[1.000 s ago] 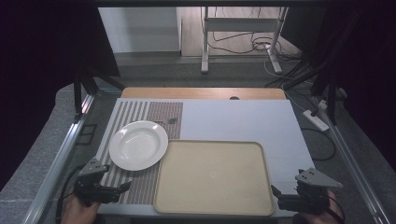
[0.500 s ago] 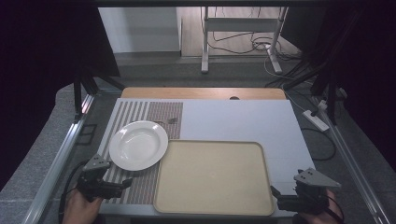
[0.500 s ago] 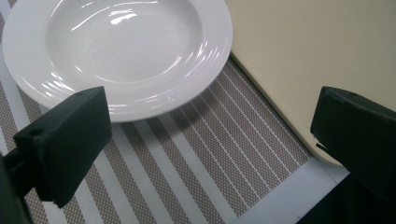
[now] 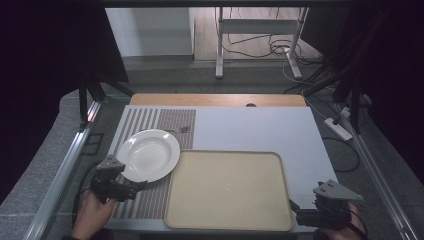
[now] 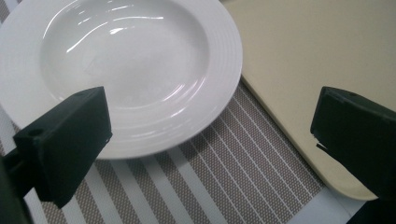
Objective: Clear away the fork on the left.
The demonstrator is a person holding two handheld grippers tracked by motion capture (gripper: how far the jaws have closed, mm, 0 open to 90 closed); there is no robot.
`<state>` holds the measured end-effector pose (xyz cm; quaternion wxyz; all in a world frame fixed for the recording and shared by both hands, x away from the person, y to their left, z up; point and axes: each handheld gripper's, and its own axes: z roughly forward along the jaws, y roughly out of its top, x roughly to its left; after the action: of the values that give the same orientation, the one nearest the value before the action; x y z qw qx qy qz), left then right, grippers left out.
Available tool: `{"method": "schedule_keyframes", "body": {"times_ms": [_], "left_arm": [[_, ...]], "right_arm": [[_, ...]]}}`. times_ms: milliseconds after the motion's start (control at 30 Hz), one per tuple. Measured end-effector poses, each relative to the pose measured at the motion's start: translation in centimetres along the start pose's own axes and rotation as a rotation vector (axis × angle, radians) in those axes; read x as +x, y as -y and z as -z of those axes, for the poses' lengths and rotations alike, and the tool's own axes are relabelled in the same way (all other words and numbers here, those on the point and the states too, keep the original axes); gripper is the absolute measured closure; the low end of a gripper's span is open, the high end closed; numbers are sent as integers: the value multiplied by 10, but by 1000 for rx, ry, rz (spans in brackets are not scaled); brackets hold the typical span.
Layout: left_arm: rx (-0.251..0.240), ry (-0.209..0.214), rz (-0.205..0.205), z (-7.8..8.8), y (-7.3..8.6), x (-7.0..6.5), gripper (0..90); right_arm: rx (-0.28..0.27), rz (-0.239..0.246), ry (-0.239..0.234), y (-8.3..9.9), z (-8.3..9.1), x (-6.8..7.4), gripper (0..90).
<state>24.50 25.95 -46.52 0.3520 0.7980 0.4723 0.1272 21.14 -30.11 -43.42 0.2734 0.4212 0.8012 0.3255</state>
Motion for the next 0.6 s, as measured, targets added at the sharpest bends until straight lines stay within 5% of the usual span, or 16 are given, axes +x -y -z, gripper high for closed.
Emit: {"method": "schedule_keyframes", "body": {"times_ms": [600], "left_arm": [[38,31,-23,-27,-26,10,0]], "right_arm": [[9,9,-1,0,-1,1,0]]}}
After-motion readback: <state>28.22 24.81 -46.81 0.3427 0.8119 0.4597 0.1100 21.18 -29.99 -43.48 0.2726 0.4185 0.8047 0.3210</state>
